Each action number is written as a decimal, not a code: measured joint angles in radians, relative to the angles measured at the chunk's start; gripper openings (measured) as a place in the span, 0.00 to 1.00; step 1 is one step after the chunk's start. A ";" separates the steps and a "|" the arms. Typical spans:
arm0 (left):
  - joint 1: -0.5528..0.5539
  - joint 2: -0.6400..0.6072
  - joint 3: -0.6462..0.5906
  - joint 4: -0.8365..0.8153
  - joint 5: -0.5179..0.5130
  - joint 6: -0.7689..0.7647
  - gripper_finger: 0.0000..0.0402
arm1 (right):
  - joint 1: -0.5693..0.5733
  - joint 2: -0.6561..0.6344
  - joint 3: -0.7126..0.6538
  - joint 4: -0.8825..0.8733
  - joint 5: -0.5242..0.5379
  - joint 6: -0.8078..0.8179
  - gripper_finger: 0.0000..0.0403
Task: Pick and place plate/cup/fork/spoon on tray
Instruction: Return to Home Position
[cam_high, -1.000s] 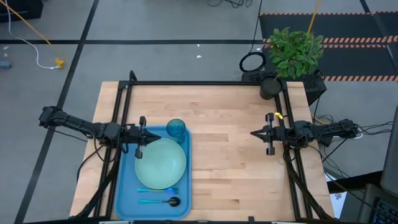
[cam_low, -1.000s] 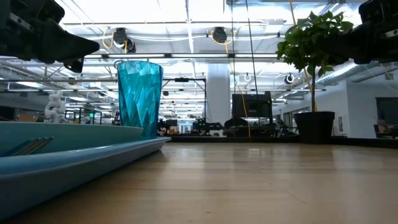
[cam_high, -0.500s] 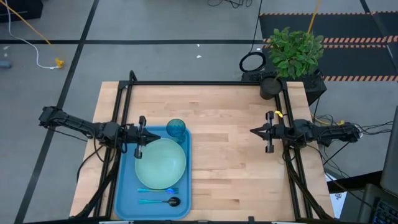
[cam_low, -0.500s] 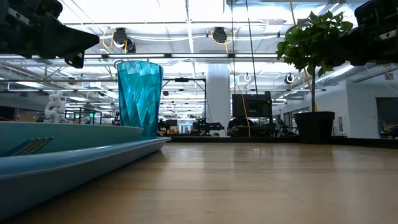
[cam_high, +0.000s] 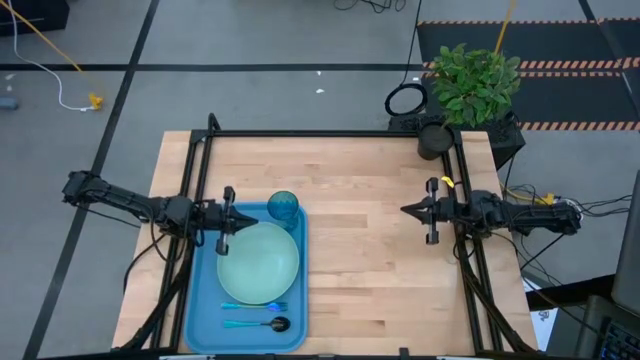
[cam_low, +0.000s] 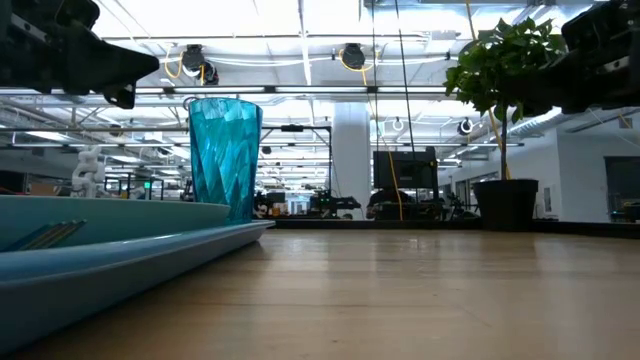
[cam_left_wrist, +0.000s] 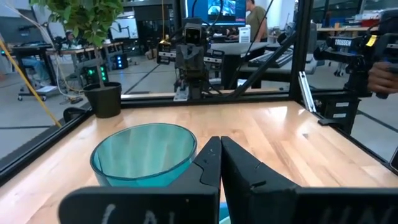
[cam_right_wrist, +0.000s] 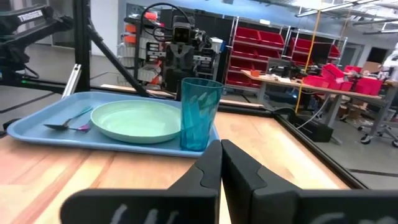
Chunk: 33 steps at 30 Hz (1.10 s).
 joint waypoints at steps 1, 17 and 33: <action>0.000 0.000 0.000 -0.003 0.001 0.004 0.01 | 0.000 0.001 0.000 -0.001 0.000 0.001 0.00; 0.002 -0.001 -0.030 -0.043 0.102 0.038 0.01 | 0.000 0.003 0.000 0.002 0.002 -0.006 0.00; 0.127 -0.125 -0.045 -0.031 0.273 0.063 0.00 | 0.000 0.003 0.000 0.002 0.003 -0.008 0.00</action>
